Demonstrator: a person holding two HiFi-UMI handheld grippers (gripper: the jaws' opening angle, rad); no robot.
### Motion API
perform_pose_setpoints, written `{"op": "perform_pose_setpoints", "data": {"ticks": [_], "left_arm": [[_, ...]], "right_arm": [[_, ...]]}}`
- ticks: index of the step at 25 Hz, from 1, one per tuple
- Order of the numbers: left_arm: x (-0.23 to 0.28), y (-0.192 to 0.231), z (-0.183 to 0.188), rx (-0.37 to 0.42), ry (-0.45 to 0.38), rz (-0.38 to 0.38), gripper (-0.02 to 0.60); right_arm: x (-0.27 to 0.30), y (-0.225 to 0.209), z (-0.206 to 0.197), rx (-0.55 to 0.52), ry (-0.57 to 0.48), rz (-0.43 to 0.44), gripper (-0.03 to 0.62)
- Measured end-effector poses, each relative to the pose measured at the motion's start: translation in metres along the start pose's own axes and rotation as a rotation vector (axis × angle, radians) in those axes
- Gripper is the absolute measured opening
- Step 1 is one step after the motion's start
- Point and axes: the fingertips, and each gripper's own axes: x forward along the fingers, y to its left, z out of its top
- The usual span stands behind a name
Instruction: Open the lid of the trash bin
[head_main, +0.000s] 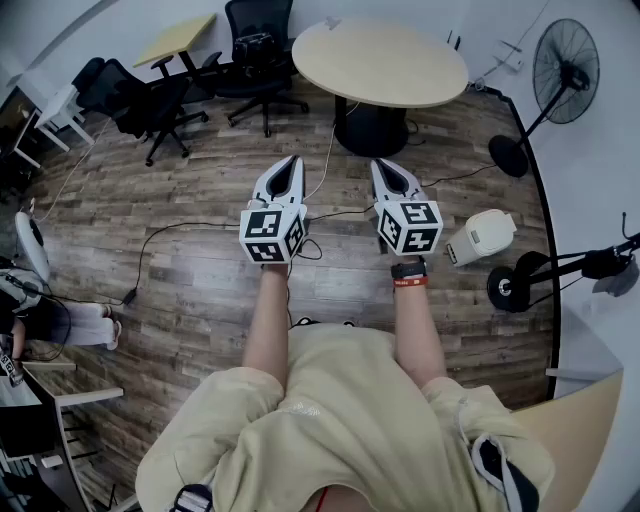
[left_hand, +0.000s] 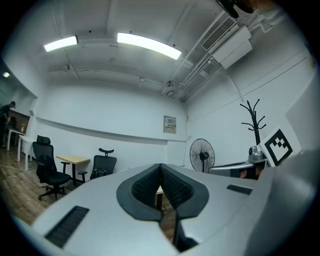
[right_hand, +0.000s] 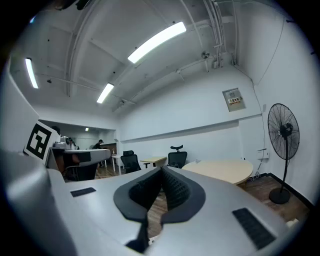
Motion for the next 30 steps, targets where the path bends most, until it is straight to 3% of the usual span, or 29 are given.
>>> {"op": "perform_pose_setpoints", "data": {"ticks": [10, 17, 25, 30], "left_arm": [[0.024, -0.036, -0.026, -0.002, 0.037, -0.044, 0.023], [0.076, -0.017, -0.046, 0.006, 0.061, -0.118, 0.023], [0.206, -0.04, -0.055, 0.028, 0.075, -0.31, 0.023], [0.28, -0.094, -0.055, 0.013, 0.082, -0.48, 0.023]], "right_arm": [[-0.008, -0.028, -0.018, 0.093, 0.002, 0.038, 0.015], [0.033, -0.056, -0.037, 0.133, 0.01, -0.028, 0.015], [0.076, -0.149, -0.031, 0.139, -0.001, -0.21, 0.015], [0.074, -0.206, -0.022, 0.143, -0.008, -0.336, 0.015]]}}
